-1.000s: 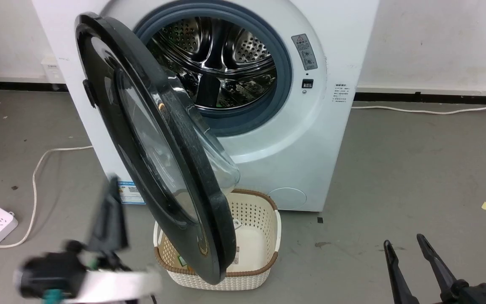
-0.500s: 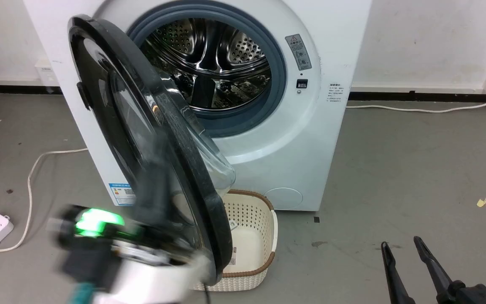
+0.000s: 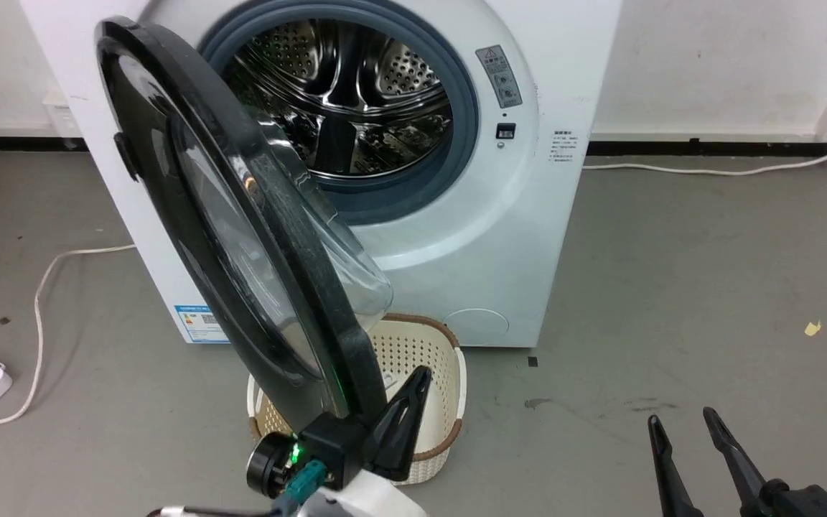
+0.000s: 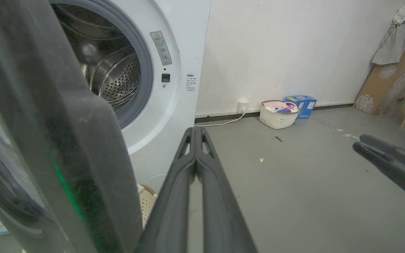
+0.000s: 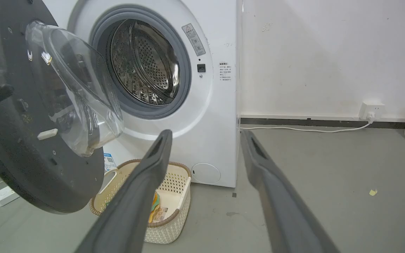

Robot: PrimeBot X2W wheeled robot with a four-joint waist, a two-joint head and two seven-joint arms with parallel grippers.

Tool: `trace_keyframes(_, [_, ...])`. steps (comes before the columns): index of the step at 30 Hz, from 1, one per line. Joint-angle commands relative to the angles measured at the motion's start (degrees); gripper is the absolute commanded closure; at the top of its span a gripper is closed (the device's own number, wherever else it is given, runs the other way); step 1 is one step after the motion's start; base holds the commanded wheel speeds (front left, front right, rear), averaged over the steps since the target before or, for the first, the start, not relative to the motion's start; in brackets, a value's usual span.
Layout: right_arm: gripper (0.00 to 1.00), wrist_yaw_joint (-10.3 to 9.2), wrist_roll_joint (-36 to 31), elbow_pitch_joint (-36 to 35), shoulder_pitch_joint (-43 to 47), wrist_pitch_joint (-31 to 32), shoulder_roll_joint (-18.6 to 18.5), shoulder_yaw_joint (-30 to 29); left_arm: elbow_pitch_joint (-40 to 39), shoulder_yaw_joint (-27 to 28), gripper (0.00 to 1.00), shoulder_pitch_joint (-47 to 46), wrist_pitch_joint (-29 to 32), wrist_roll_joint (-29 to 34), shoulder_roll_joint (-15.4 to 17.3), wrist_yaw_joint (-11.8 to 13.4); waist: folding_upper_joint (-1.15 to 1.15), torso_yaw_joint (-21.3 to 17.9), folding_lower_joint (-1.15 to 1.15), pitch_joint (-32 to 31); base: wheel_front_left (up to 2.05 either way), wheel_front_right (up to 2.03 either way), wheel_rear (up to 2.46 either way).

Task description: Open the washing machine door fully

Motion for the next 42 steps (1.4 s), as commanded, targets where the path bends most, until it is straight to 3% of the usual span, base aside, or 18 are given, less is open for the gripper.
trace_keyframes(1, [0.00,0.05,0.2,0.2,0.0,-0.2,0.3,0.2,2.4,0.1,1.00,-1.4,-0.1,-1.1,0.1,1.1,0.00,-0.2,0.00,0.3,0.00,0.00,0.00])
trace_keyframes(7, [0.00,0.05,0.5,0.6,0.1,-0.2,0.3,0.5,9.4,1.2,1.00,-4.5,-2.6,-2.6,0.1,3.9,0.00,0.0,0.00,0.7,0.00,0.00,0.00])
trace_keyframes(13, [0.00,0.05,0.7,0.6,0.5,-0.2,0.3,0.5,11.7,2.3,1.00,-4.8,-4.3,-3.2,0.2,4.7,0.00,2.5,0.00,0.6,0.00,0.00,0.00])
trace_keyframes(18, [0.00,0.05,0.8,0.7,0.9,-0.2,0.3,0.4,11.1,2.3,1.00,-3.5,-4.7,-3.3,0.7,4.4,0.00,6.8,0.00,0.3,0.00,0.00,0.00])
trace_keyframes(20, [0.00,0.05,1.1,0.8,1.2,-0.2,0.3,0.2,9.8,2.3,1.00,-2.5,-4.8,-3.3,1.3,4.6,0.00,11.4,0.00,0.3,0.00,0.00,0.00])
trace_keyframes(30, [0.00,0.05,1.0,1.6,1.6,-0.2,0.3,0.7,6.2,3.5,1.00,-1.5,-4.2,-3.6,2.9,6.1,0.00,21.9,0.00,1.1,0.00,0.00,0.00])
trace_keyframes(36, [0.00,0.05,0.0,1.9,1.0,-0.2,0.3,1.5,4.9,7.4,1.00,-1.9,-4.3,-5.5,4.3,8.0,0.00,25.5,0.00,3.2,0.00,0.00,0.00])
trace_keyframes(42, [0.00,0.05,-2.2,2.0,-0.1,-0.2,0.3,1.8,6.4,13.8,1.00,-4.7,-4.6,-8.8,6.7,8.6,0.00,26.5,0.00,6.7,0.00,0.00,0.00])
